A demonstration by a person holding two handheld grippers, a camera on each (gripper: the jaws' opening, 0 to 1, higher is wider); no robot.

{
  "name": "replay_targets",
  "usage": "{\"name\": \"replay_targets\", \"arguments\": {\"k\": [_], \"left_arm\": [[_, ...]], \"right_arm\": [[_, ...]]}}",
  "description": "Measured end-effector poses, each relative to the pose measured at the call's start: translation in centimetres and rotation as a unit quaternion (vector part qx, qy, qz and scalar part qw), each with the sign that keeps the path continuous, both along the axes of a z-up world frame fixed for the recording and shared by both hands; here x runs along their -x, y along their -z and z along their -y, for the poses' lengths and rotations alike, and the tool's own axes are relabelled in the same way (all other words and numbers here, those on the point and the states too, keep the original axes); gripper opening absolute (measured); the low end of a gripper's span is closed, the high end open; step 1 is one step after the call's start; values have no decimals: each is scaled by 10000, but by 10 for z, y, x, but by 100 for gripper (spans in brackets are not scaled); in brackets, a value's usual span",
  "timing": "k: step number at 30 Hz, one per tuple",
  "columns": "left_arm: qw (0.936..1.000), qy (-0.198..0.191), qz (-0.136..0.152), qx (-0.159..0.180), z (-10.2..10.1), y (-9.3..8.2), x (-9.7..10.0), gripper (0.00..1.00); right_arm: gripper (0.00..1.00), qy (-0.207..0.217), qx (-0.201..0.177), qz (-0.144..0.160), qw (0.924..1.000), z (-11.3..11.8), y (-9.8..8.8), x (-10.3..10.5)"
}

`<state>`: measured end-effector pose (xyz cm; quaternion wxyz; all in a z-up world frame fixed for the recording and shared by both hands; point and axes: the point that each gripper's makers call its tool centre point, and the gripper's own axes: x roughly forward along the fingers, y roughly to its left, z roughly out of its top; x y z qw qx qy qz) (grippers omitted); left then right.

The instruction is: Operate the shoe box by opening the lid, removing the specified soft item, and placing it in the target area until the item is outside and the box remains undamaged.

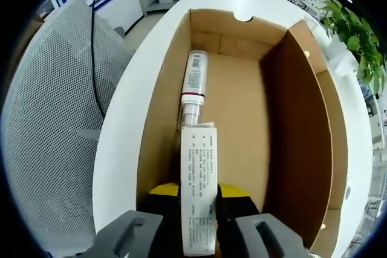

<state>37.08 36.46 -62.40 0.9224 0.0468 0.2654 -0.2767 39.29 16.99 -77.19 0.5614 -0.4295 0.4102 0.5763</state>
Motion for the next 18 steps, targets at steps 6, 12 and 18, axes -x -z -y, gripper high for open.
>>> {"name": "replay_targets", "arguments": {"k": [6,12,18], "left_arm": [[10000,22,-18,-15,3,1,3,61],[10000,51,-20,-47,1,0,5,61],[10000,-46,-23,-45,-8,-1,6,61]], "right_arm": [[17,-287,-107,-82,9995,-12,0,17],[17,-286,-102,-37,9995,-14,-1,14],[17,-17,-255,55,9997,-17,-15,1]]}}
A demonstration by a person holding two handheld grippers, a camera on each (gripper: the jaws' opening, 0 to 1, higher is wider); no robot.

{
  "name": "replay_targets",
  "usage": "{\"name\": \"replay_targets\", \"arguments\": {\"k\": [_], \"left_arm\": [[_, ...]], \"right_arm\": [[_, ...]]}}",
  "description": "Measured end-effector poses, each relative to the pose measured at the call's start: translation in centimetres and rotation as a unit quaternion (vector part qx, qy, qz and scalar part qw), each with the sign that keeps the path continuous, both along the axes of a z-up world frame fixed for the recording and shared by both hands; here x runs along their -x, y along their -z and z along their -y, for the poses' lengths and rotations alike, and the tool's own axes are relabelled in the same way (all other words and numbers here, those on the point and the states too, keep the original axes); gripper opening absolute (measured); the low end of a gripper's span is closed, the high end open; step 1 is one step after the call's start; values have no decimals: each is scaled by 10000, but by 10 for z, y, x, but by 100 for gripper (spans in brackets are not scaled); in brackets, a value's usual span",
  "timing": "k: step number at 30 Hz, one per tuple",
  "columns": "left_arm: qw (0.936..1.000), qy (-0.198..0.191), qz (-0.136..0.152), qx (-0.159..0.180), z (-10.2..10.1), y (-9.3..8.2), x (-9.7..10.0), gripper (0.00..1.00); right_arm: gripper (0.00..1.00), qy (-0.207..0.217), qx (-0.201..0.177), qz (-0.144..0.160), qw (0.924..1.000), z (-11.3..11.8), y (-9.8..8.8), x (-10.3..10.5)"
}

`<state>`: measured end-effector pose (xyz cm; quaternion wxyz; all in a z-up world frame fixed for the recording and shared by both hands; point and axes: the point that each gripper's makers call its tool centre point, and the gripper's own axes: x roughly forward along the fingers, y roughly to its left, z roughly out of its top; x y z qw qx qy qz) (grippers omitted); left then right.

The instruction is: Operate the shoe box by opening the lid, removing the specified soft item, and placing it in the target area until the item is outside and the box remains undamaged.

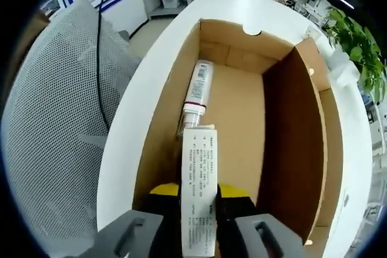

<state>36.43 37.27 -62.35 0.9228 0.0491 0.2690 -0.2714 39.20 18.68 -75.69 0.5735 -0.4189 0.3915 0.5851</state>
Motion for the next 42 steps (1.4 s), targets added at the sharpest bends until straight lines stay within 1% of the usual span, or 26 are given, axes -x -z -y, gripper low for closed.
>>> {"name": "replay_targets", "arguments": {"k": [2,4,6,8,13,18,24,25,28,31,32,34,39,42], "left_arm": [[10000,-6,0,8,-3,0,0,61],[10000,-12,5,16,-2,1,0,61],[10000,-8,-1,31,-1,2,-1,61],[10000,6,3,39,0,1,-1,61],[9999,85,27,84,7,-1,-3,61],[9998,167,71,130,12,-4,-6,61],[9995,258,79,136,12,-4,-9,61],[9995,267,81,136,12,-3,-10,61],[9994,307,71,151,14,-4,-10,61],[9992,377,72,148,18,-4,-10,61],[9991,404,72,144,19,-4,-10,61],[9988,471,71,130,23,-4,-10,61],[9981,591,78,129,31,-6,-13,61],[9977,656,86,129,36,-7,-14,61]], "right_arm": [[17,102,-79,18,9999,0,-7,-5],[17,325,-154,57,9993,-1,-11,-9],[17,425,-240,18,9988,-2,-17,-9],[17,455,-292,37,9985,-3,-24,-9],[17,385,-283,211,9986,-3,-37,-12],[17,383,-367,408,9978,-2,-59,-18],[17,563,-525,552,9955,5,-86,-25],[17,606,-551,594,9949,9,-93,-26],[17,683,-562,734,9934,21,-104,-31],[17,800,-553,810,9920,35,-111,-32],[17,828,-546,821,9917,39,-113,-32],[17,908,-479,887,9908,53,-114,-31],[17,1176,-467,861,9882,78,-117,-26],[17,1295,-385,866,9870,97,-115,-19]]}}
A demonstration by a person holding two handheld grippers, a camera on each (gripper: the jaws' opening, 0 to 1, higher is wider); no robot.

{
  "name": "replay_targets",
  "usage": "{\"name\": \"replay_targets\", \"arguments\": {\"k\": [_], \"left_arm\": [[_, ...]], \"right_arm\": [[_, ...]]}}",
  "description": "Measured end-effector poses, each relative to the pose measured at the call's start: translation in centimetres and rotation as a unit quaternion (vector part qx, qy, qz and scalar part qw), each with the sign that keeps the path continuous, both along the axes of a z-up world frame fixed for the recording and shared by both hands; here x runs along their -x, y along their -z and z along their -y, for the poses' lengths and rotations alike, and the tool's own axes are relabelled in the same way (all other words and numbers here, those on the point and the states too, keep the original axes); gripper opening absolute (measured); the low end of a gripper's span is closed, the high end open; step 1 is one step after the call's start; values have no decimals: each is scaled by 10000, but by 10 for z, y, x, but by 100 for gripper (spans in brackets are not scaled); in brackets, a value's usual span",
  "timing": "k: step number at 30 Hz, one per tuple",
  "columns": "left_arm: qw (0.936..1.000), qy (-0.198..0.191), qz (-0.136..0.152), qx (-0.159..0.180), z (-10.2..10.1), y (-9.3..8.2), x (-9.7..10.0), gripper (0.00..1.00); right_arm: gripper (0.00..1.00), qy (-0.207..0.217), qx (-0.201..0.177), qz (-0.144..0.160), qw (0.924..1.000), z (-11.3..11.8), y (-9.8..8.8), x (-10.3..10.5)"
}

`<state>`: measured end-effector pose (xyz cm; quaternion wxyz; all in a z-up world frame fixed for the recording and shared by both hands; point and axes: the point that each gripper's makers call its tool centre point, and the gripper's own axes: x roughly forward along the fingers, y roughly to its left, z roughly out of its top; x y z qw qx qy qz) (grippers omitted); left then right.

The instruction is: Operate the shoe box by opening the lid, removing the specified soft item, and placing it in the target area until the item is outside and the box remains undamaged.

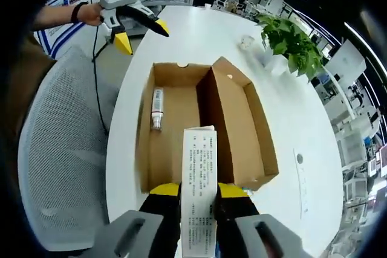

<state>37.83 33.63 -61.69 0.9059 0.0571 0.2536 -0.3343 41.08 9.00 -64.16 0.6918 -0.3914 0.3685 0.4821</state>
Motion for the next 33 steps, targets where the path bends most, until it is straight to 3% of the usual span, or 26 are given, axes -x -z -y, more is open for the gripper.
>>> {"name": "replay_targets", "arguments": {"k": [13,23,33], "left_arm": [[9998,204,-20,-36,16,-1,-1,61],[9995,289,-92,-64,21,2,4,61],[9996,228,-107,-106,17,1,5,61]], "right_arm": [[17,566,-10,-248,9981,46,24,31],[17,721,-34,-372,9967,55,38,43],[17,616,64,-386,9973,63,44,43]]}}
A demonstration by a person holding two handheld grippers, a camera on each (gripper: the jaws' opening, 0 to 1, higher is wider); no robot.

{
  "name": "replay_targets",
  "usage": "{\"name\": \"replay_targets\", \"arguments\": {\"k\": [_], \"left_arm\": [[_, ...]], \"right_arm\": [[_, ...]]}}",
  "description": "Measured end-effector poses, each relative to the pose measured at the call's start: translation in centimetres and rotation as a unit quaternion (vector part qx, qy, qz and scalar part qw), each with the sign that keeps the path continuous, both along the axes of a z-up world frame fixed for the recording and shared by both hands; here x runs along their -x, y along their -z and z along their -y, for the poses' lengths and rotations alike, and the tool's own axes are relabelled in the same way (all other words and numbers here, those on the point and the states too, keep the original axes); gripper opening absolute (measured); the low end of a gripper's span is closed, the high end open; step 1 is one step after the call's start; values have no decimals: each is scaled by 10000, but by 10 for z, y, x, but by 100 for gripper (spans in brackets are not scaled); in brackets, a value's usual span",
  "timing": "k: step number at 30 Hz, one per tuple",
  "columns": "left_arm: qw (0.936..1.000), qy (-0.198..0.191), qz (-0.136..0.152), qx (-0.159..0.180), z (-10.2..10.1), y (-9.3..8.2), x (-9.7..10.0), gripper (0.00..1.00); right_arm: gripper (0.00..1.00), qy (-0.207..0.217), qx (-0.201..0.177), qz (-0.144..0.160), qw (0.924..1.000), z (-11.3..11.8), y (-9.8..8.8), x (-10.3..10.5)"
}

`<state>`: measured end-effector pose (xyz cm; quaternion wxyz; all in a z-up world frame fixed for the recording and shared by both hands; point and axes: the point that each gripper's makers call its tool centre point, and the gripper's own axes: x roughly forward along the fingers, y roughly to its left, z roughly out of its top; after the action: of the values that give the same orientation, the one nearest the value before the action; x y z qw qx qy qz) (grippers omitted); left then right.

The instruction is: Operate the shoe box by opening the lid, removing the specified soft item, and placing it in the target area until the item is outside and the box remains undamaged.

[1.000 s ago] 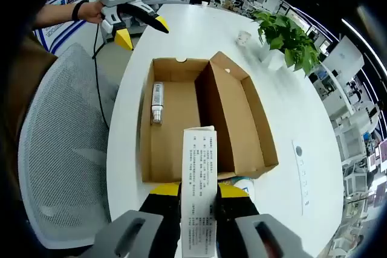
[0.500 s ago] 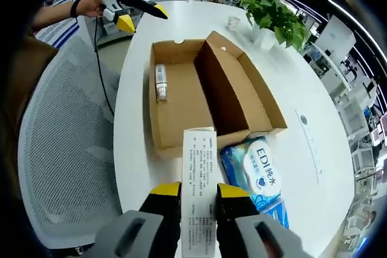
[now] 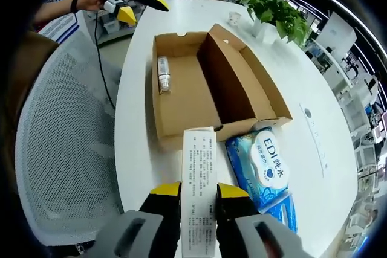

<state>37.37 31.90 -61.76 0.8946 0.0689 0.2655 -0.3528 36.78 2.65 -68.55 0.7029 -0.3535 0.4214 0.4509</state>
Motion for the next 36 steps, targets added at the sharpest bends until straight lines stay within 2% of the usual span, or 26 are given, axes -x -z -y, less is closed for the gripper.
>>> {"name": "replay_targets", "arguments": {"k": [10,18,23,29,36], "left_arm": [[9999,-28,-93,-30,1,8,5,60],[9998,-104,-138,-38,1,10,6,60],[9996,-237,-175,-25,-3,9,4,61],[9993,-304,-219,-52,-6,10,5,61],[9986,-417,-302,-86,-11,14,4,61]], "right_arm": [[17,-78,196,117,9997,29,-8,-22],[17,-181,396,242,9988,54,-14,-47],[17,-99,424,281,9987,67,-18,-65],[17,-181,629,364,9972,87,-16,-91],[17,-28,743,424,9963,112,-7,-119]]}}
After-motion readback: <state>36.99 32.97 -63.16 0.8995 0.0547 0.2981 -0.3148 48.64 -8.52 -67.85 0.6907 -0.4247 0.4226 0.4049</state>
